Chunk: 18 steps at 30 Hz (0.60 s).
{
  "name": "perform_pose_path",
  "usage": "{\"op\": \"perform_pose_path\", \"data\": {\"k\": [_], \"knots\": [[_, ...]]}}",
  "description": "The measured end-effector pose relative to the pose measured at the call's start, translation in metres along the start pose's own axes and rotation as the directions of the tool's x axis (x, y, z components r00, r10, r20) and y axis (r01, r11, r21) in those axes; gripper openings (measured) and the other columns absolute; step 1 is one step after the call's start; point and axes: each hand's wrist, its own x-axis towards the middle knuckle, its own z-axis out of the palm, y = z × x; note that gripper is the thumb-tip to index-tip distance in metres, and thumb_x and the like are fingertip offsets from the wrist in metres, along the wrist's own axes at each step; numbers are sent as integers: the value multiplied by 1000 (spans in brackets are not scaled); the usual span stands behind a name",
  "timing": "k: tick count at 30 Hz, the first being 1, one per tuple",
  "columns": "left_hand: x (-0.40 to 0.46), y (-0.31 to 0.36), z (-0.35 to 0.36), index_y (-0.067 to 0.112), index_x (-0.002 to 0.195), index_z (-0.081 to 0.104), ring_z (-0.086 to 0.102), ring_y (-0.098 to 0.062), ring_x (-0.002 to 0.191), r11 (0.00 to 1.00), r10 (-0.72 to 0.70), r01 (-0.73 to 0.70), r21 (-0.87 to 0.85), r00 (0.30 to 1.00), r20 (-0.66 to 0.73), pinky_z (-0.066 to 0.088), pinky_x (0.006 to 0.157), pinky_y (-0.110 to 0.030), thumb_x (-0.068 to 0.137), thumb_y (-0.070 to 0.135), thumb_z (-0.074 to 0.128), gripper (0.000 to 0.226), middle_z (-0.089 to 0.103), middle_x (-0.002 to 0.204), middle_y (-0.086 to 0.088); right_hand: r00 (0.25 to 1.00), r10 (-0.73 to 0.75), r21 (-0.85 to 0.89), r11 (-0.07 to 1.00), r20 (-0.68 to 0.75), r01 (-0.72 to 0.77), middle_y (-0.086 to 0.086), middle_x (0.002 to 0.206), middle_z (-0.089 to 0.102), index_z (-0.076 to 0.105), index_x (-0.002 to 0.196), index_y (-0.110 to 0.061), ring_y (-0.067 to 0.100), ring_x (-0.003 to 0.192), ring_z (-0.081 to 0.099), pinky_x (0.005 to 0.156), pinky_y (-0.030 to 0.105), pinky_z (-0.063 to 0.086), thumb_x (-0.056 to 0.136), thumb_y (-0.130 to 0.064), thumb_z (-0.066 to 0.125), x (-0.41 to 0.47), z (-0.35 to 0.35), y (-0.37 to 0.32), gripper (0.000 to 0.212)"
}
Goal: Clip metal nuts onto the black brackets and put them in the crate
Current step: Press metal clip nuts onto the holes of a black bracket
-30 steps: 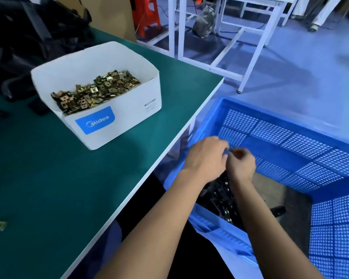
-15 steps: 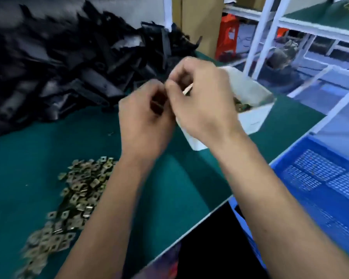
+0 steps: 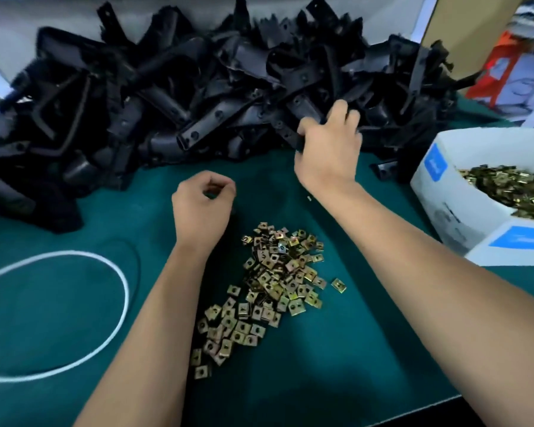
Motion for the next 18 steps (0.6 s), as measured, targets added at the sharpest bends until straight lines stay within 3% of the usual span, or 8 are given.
{"op": "perform_pose_path", "data": {"k": [3, 5, 6, 8, 10, 13, 15, 18], "knots": [[2, 2, 0, 30, 77, 73, 71, -13, 62, 989, -38, 35, -140, 999, -20, 49, 52, -20, 89, 15, 70, 19, 74, 80, 7, 970, -2, 65, 998, -242, 18, 11, 129, 47, 69, 105, -19, 36, 123, 43, 91, 48, 46, 93, -29, 64, -10, -14, -1, 16], [3, 6, -2, 27, 79, 72, 71, -17, 65, 959, -76, 71, -274, 997, -7, 47, 48, -19, 87, 18, 68, 13, 75, 82, 4, 914, -63, 134, 983, -401, 127, 9, 123, 54, 69, 97, -16, 31, 117, 50, 85, 43, 46, 96, -29, 61, -19, -23, -8, 16], [4, 10, -4, 25, 83, 72, 72, -17, 67, 922, -108, 113, -371, 994, 34, 47, 49, -21, 86, 22, 66, 7, 76, 85, 3, 906, -91, 223, 954, -413, 198, 6, 117, 58, 69, 96, -14, 26, 109, 54, 82, 40, 48, 97, -27, 60, -22, -26, -14, 16], [4, 15, -6, 22, 100, 73, 73, -17, 79, 780, -163, 245, -576, 968, 192, 52, 57, -26, 89, 32, 62, 19, 77, 97, 2, 950, -97, 482, 844, -296, 237, -1, 96, 65, 69, 93, -11, 15, 87, 58, 73, 34, 49, 98, -23, 61, -29, -28, -28, 16], [4, 18, -8, 15, 124, 67, 73, -21, 93, 573, -155, 392, -719, 914, 375, 58, 73, -33, 97, 45, 56, 42, 73, 111, -4, 984, -84, 676, 717, -154, 167, -5, 79, 63, 65, 87, -10, 11, 73, 55, 68, 33, 46, 100, -22, 61, -41, -27, -44, 18], [1, 22, -13, 12, 133, 62, 70, -28, 107, 406, -128, 494, -769, 864, 487, 58, 87, -42, 98, 56, 54, 57, 68, 120, -12, 987, -147, 746, 650, -61, 143, -1, 87, 65, 62, 96, -7, 15, 83, 60, 75, 35, 48, 101, -25, 63, -59, -19, -63, 18], [0, 23, -16, 16, 127, 70, 69, -26, 117, 371, -103, 470, -801, 878, 468, 58, 91, -40, 99, 53, 56, 48, 71, 125, -9, 975, -221, 793, 597, 18, 120, 3, 102, 67, 63, 107, -5, 18, 97, 62, 87, 37, 49, 96, -25, 70, -67, -15, -69, 24], [-2, 26, -21, 28, 116, 76, 69, -21, 118, 551, -100, 378, -744, 915, 390, 57, 92, -35, 102, 37, 59, 24, 74, 122, -5, 910, -398, 807, 571, 114, 149, 5, 118, 64, 64, 123, -6, 18, 114, 61, 100, 36, 48, 86, -19, 79, -71, -13, -69, 42]]}}
